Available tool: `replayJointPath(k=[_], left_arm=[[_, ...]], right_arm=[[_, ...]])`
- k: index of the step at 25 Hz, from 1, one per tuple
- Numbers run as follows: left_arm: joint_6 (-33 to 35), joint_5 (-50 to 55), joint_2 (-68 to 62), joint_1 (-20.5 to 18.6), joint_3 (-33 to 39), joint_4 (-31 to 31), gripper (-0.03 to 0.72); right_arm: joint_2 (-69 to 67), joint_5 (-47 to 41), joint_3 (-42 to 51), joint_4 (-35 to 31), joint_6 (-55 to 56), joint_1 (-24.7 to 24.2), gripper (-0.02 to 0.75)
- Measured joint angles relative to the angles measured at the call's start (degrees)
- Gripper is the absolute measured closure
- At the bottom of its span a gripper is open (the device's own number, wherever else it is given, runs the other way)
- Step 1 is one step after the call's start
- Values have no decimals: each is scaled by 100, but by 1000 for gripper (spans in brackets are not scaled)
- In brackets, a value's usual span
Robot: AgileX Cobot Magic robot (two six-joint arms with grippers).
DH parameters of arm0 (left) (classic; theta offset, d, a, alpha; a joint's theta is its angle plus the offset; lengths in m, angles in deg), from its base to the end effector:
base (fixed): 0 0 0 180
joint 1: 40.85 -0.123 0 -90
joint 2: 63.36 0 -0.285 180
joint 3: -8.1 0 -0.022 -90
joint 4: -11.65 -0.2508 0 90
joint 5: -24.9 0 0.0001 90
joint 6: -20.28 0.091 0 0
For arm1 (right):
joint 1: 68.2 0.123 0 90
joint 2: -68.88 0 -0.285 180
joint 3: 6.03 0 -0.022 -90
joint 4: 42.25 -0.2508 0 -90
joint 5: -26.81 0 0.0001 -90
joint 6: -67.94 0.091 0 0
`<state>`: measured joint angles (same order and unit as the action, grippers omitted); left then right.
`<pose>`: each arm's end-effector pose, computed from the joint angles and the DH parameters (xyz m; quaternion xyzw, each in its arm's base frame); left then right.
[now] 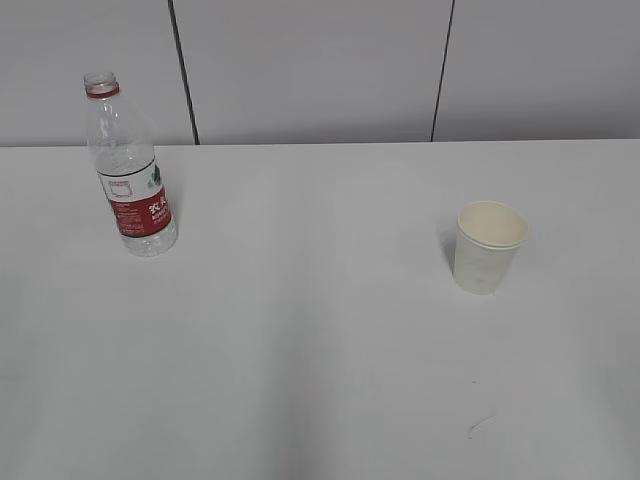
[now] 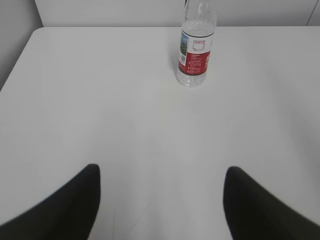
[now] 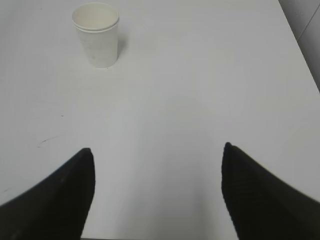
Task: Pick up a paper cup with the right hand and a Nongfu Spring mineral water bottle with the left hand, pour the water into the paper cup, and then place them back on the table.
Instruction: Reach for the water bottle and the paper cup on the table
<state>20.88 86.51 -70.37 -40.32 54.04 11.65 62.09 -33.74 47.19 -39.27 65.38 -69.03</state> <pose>-0.0132 0.0001 0.2885 0.0083 0.8413 0.0003 0.5405 0.0014 -0.0041 0.2549 -0.0130 0.8681 -0.0406 0.4946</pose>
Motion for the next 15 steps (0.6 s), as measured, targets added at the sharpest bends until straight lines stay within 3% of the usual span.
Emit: replayJointPath(k=[15], left_arm=[[0, 0, 0, 0, 0, 0, 224]], right_arm=[[0, 0, 0, 0, 0, 0, 156]])
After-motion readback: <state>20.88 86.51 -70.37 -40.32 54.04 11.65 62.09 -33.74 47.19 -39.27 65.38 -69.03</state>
